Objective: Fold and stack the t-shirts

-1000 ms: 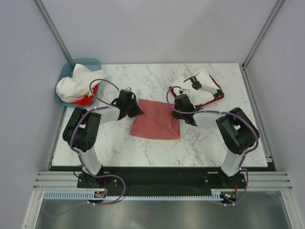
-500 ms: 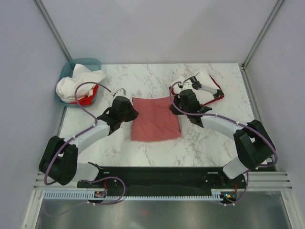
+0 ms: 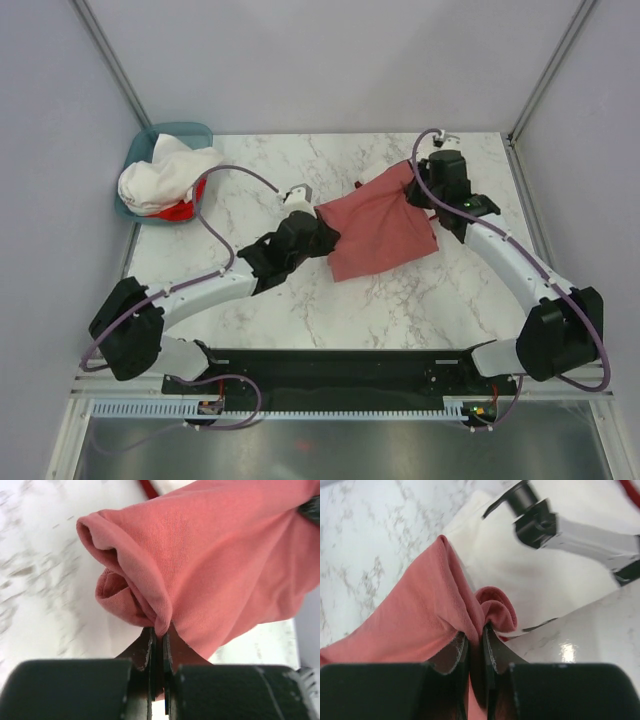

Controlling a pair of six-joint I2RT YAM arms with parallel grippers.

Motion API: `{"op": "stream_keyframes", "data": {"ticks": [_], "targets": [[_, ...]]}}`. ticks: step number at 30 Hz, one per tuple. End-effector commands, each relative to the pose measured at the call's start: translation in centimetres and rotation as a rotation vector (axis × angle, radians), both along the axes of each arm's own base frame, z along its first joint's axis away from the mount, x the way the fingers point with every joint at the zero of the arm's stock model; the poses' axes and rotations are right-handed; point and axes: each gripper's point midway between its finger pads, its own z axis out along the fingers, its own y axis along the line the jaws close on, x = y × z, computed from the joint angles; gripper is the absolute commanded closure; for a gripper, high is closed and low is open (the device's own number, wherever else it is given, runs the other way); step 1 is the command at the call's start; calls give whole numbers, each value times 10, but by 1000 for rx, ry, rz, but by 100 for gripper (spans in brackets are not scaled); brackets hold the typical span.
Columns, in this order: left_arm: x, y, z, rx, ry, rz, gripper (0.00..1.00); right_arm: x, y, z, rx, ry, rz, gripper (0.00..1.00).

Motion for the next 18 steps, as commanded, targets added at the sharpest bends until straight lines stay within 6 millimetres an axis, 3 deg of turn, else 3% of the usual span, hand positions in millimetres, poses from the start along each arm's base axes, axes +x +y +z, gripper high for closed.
{"op": "stream_keyframes", "data": {"ticks": [1,2,3,4,5,6,7,9,10,15,16,17,18], "targets": [[22,-32,41,-94,-88,45,98,17,-51,49,28,-84,-174,100],[29,-41,54,-122,-110,40,98,21,-58,53,37,-88,-195,100],[32,-48,58,-132,-116,33,98,29,-62,70,50,-117,-214,100],[37,-57,46,-115,-100,22,98,38,-73,66,42,-100,-245,100],[42,-67,58,-140,-116,13,98,42,-75,68,42,-89,-255,100],[46,-74,59,-144,-120,5,98,51,-81,83,50,-115,-274,100],[50,-83,48,-133,-103,-4,98,60,-82,75,44,-93,-286,100],[59,-100,60,-166,-118,-18,98,74,-90,84,37,-107,-314,99],[61,-107,58,-176,-109,-33,98,85,-94,72,20,-81,-329,100],[86,-146,49,-201,-92,-59,98,120,-121,68,18,-70,-402,99],[90,-150,47,-201,-92,-58,98,129,-123,56,19,-47,-409,99],[96,-156,57,-217,-108,-57,98,134,-124,54,23,-44,-413,99],[104,-160,42,-200,-93,-51,98,145,-127,47,26,-36,-416,99]]}}
